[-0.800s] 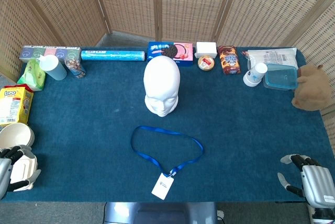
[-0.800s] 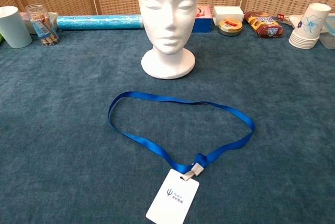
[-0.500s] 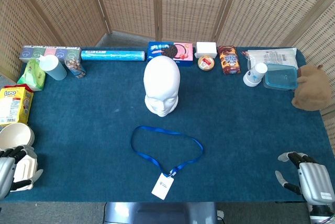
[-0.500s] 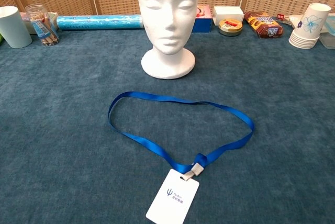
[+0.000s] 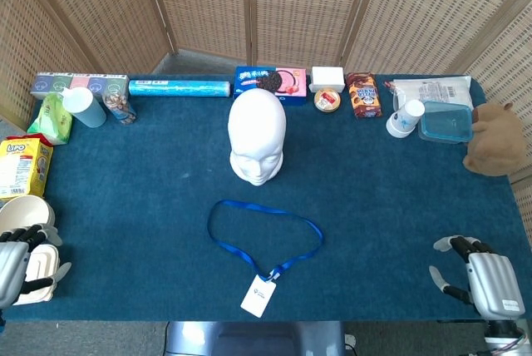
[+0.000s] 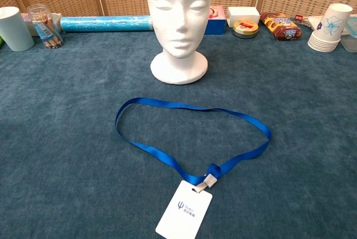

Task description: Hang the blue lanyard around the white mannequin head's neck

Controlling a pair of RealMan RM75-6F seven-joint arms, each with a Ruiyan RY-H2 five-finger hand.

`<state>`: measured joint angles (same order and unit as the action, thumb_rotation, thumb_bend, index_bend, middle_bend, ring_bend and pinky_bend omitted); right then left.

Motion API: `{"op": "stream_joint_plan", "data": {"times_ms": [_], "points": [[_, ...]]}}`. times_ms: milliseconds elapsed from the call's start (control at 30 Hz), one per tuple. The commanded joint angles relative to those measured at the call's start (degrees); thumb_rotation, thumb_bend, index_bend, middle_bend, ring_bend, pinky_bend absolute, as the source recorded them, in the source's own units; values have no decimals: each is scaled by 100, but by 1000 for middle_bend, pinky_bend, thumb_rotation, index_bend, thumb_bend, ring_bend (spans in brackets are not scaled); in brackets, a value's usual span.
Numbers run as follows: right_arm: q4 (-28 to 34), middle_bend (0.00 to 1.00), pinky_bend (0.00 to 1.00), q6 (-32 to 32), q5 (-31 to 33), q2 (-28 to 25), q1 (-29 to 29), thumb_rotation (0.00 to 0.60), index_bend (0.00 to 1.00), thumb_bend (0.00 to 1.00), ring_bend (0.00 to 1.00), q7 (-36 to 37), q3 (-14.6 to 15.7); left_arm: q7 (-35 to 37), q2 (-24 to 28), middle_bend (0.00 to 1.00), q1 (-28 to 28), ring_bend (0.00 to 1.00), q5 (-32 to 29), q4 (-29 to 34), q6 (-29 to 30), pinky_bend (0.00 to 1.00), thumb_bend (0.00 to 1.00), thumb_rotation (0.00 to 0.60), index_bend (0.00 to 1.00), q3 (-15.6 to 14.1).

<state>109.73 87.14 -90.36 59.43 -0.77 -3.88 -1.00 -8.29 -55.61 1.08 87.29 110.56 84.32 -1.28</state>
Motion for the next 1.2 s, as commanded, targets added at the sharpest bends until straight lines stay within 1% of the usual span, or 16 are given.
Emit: {"op": "stream_joint_plan", "data": {"times_ms": [33,100,233,300,367,433,500,600,667,800,833,1000,1200], "points": [[144,452,407,-103,61,35,118,546,408,347,385,-141,-99,-57,-20,363,88,343,-68,25,-116,284,221,524,459,44],[258,452,420,-187,135,84,222,548,408,346,388,-279,-192,-93,-35,364,159,345,-113,44,-207,284,221,526,460,77],[353,455,474,-287,221,157,323,546,408,347,411,-436,-266,-95,-44,371,233,352,-141,64,-300,284,221,527,460,106],[444,482,530,-408,340,281,445,545,408,346,447,-636,-352,-39,-37,372,336,354,-148,102,-437,284,221,528,460,135],[457,534,656,-395,411,489,539,547,408,343,531,-925,-473,-37,-27,372,457,354,-142,131,-583,284,222,527,460,172],[481,563,749,-437,562,890,719,548,409,339,599,-1442,-646,-189,-75,373,636,354,-118,141,-726,284,222,522,460,268],[498,602,851,-483,733,1188,854,546,416,325,700,-1818,-755,-286,-126,374,732,354,-179,160,-813,284,221,523,460,323],[498,662,934,-610,895,1431,1018,546,430,303,812,-2141,-822,-319,-159,375,854,355,-248,173,-956,284,221,526,460,364],[469,705,970,-743,992,1572,1151,546,433,288,868,-2342,-847,-393,-156,375,951,355,-325,193,-1078,284,221,526,460,396],[424,798,1000,-983,1209,1830,1408,545,443,262,980,-2621,-921,-540,-203,375,1069,355,-436,223,-1141,284,221,523,460,471],[401,812,1000,-1035,1245,1883,1466,545,446,261,991,-2678,-931,-551,-211,375,1090,354,-456,231,-1152,284,221,522,460,483],[267,884,1000,-1283,1521,2192,1763,541,465,253,1000,-3008,-990,-628,-222,375,1190,355,-489,208,-1207,284,221,528,461,507],[162,915,1000,-1328,1991,2625,1997,542,483,254,1000,-3586,-1012,-594,-226,375,1250,355,-575,155,-1203,284,221,523,460,545]]}}
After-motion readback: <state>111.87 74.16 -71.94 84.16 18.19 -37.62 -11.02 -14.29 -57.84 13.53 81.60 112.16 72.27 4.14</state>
